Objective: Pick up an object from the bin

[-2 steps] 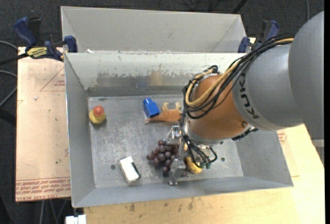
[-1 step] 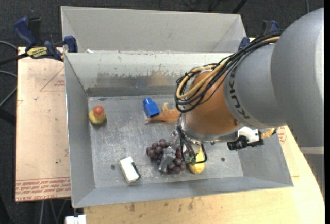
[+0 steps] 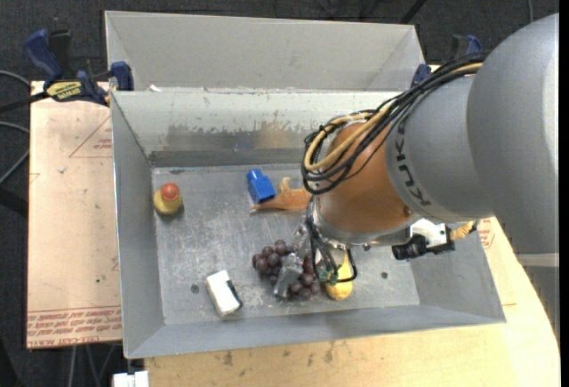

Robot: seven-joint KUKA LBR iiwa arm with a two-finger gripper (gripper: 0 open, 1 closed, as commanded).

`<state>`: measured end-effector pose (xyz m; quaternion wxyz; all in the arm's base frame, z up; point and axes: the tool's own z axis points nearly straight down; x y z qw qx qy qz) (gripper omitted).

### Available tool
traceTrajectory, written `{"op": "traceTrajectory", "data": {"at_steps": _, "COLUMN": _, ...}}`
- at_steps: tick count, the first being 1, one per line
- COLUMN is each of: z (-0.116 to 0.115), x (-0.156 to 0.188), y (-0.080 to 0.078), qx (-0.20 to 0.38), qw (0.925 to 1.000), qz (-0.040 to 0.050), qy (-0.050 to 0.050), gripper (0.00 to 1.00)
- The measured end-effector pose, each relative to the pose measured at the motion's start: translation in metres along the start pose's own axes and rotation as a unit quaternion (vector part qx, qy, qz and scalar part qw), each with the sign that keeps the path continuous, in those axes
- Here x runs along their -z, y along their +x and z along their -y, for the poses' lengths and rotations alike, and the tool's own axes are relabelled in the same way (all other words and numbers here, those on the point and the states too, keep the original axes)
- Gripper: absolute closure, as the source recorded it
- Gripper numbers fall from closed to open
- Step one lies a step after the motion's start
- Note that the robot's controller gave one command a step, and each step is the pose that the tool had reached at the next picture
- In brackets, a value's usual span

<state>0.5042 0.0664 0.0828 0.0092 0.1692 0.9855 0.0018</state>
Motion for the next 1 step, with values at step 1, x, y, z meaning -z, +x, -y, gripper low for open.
{"op": "traceTrajectory", "data": {"at_steps": 1, "z": -0.0179, "x": 0.1699, "y": 0.0046, "qx": 0.003, "qw": 1.0000, "qz": -0.0066, "qy": 0.002, "gripper": 1.00}}
